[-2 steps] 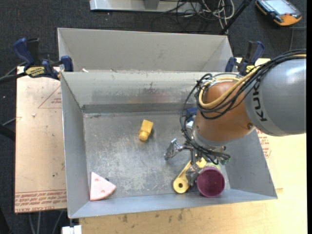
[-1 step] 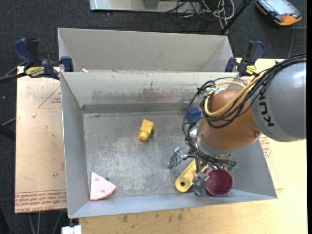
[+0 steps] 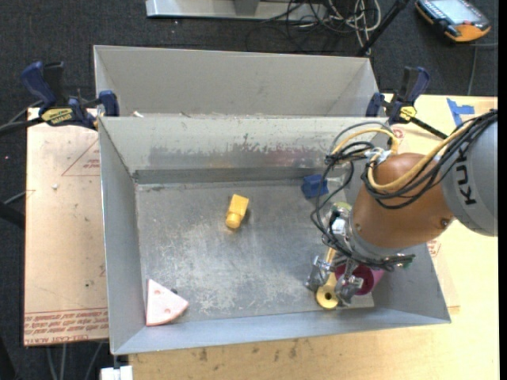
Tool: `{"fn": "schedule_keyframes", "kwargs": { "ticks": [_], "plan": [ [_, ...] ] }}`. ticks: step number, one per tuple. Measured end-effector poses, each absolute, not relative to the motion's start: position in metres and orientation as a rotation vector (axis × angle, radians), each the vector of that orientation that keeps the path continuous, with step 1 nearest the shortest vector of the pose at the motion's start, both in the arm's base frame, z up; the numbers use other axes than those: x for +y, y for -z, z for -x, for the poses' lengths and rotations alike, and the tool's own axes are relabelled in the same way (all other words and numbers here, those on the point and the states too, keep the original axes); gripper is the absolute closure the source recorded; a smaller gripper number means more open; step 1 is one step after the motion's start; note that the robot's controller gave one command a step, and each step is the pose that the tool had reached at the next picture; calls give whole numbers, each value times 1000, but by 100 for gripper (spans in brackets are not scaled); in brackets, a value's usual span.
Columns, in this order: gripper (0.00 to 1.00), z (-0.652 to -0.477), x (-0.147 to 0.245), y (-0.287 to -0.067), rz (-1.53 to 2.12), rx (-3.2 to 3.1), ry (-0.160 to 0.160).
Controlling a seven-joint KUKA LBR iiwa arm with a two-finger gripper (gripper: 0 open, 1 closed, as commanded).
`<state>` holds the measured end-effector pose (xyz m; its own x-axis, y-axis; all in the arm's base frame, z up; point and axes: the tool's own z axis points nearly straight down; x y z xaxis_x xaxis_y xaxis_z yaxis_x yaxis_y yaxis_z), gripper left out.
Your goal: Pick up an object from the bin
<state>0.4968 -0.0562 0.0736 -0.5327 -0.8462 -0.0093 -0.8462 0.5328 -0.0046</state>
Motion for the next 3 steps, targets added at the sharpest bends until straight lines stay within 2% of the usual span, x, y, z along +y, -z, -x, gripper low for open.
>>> {"fn": "schedule_keyframes", "kwargs": {
  "ticks": [1,2,3],
  "plan": [
    [100,-497,-56,-74,1513,2741,-1],
    [100,-532,-64,-72,1433,2805,-12],
    [100,-548,-68,-73,1389,2812,0]
  ]
}}
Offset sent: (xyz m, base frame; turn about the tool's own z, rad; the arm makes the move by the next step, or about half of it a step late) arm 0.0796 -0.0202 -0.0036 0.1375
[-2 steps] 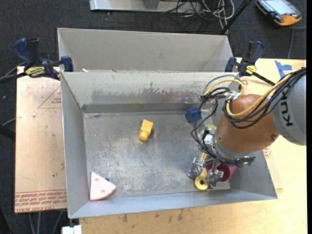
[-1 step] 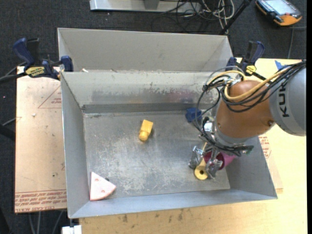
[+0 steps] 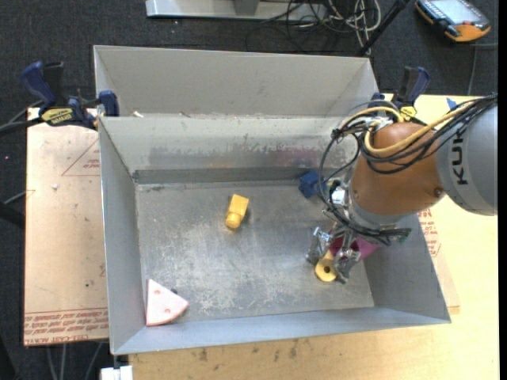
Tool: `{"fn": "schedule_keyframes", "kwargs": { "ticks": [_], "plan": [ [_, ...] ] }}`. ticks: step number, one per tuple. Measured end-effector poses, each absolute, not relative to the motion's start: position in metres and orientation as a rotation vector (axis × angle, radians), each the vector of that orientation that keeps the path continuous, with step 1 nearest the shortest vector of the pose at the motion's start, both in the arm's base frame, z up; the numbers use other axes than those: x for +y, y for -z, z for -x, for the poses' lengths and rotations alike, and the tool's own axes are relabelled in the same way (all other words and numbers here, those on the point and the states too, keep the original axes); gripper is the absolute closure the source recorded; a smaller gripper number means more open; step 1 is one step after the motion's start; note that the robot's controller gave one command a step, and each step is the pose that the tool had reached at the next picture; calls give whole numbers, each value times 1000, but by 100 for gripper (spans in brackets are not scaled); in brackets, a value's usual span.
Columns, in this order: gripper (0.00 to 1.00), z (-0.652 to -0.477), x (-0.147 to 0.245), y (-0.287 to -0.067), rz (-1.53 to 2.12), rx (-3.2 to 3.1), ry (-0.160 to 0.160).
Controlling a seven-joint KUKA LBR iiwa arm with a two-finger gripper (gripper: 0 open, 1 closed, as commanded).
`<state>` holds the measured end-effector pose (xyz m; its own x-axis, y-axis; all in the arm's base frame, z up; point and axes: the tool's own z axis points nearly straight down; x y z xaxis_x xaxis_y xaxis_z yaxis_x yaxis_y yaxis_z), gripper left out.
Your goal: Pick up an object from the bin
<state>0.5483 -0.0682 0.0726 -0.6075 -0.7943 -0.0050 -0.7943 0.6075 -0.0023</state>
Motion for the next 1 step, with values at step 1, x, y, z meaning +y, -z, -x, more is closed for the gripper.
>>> {"fn": "schedule_keyframes", "kwargs": {
  "ticks": [1],
  "plan": [
    [100,-544,-54,-235,1551,2723,3]
  ]
}}
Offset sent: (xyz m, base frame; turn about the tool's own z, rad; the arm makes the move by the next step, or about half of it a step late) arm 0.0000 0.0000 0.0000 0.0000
